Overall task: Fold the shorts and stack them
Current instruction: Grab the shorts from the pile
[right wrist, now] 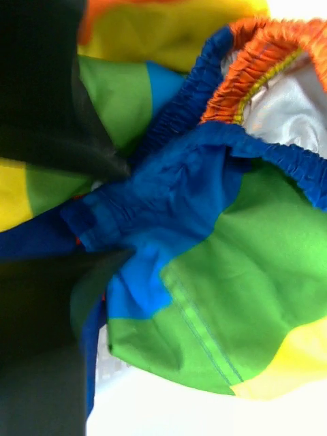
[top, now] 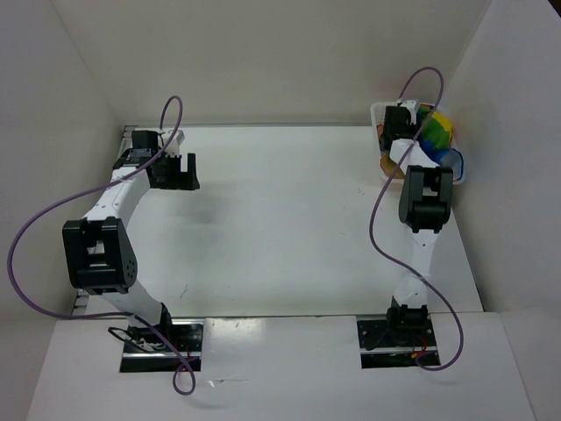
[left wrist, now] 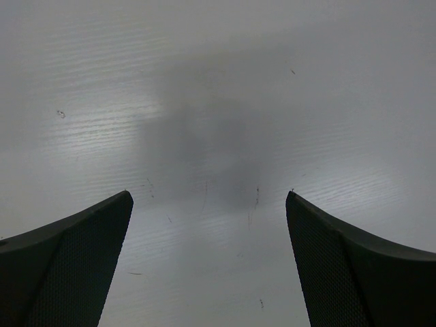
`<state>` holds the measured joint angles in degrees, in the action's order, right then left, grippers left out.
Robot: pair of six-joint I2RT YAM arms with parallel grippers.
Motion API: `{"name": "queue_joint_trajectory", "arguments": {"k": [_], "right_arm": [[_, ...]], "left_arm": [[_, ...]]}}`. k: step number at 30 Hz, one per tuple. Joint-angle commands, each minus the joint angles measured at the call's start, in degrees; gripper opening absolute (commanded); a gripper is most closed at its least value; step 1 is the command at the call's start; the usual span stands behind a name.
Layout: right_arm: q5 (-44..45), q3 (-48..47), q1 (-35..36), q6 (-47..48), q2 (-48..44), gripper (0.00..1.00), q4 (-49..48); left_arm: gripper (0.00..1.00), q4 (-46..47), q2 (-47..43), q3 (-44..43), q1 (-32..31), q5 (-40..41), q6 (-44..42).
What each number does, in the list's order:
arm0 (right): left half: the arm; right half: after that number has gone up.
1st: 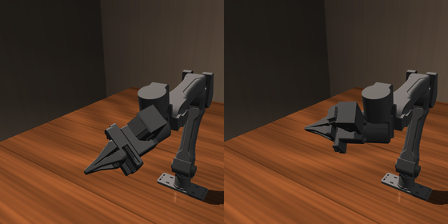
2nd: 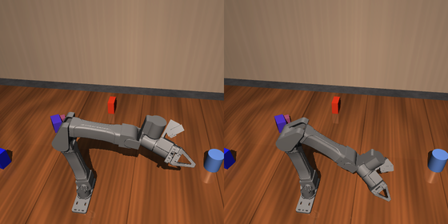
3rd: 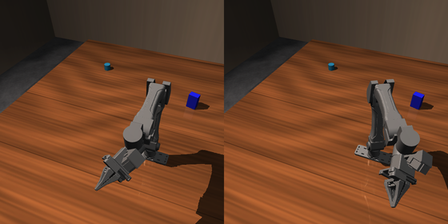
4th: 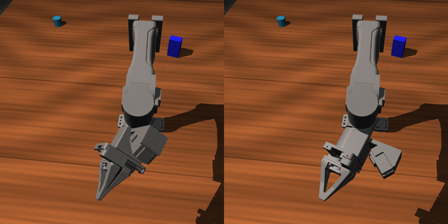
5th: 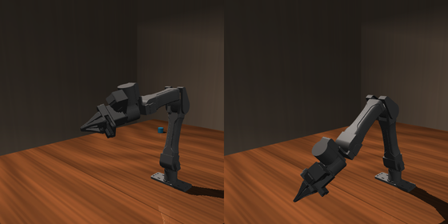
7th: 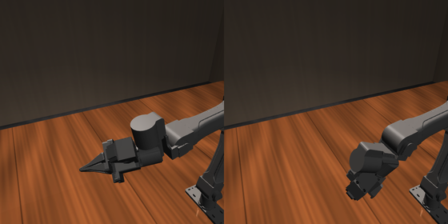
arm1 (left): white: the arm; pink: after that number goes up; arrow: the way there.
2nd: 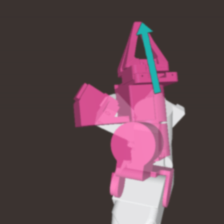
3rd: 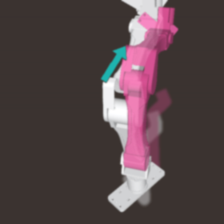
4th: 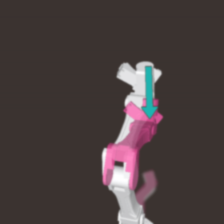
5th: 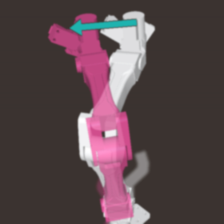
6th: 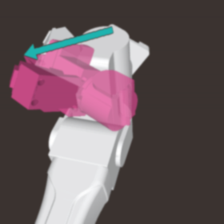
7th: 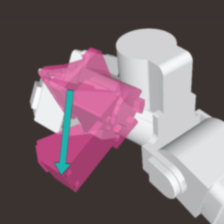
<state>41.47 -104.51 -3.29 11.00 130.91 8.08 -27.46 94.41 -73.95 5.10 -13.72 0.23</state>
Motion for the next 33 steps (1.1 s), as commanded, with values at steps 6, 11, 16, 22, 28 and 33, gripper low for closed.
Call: {"name": "queue_joint_trajectory", "arguments": {"k": [6,11,16,22,28,33], "right_arm": [[1.5,-5.7,-1.1,-0.5,-0.3,0.00,-2.9],[-4.2,-9.2,-1.1,-2.8,-7.9,0.00,2.1],[-11.3,-11.9,-0.5,-2.8,-18.2,0.00,3.3],[-14.7,-13.9,1.3,-0.8,-31.0,0.00,1.9],[-19.5,-16.7,7.7,2.2,-40.1,0.00,-2.2],[-24.3,-32.8,17.2,1.8,-37.8,0.00,-0.6]], "left_arm": [[1.00,-0.1,-0.2,-1.6,-0.1,-1.6,-0.2],[1.00,0.5,-1.3,-1.5,-0.1,-2.8,-0.2],[1.00,1.0,-4.2,-1.5,-0.1,-3.9,-0.2],[1.00,2.2,-9.3,-0.1,-0.6,-5.2,-0.2],[1.00,3.8,-14.2,2.0,-1.4,-6.3,-0.2],[1.00,4.3,-17.7,2.0,-1.9,-5.6,-0.2]]}}
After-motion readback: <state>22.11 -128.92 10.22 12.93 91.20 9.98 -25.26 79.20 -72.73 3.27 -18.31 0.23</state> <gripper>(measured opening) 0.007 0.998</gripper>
